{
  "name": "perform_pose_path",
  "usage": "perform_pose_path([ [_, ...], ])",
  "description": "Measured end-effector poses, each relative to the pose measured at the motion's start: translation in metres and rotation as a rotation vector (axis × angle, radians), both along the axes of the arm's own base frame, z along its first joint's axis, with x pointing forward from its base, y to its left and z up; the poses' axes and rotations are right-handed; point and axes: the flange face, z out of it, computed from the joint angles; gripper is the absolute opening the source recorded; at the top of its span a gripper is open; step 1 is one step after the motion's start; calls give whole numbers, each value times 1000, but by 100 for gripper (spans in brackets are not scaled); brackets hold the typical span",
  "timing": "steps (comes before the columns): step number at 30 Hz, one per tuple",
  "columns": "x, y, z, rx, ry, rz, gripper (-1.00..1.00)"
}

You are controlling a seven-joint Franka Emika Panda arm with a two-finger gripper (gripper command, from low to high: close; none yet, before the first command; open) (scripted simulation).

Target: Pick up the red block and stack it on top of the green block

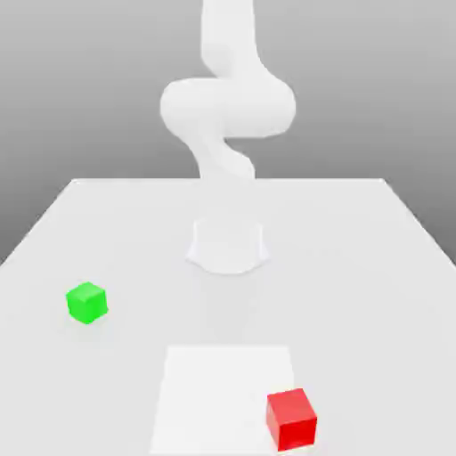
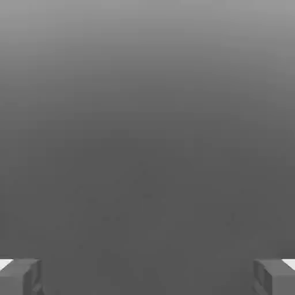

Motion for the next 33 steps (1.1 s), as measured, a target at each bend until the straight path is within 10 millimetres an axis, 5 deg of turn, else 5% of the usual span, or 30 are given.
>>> perform_pose_path([
  [6, 66, 18, -103, -29, 178, 48, 0],
  [13, 107, 40, -234, -58, 379, 111, 0],
  [18, 112, 57, -331, -75, 523, 163, 0],
  [24, 93, 73, -445, -90, 695, 222, 0],
  [29, 89, 75, -514, -90, 722, 231, 0],
  [30, 88, 75, -524, -91, 722, 231, -100],
  [33, 88, 75, -524, -91, 722, 231, -100],
])
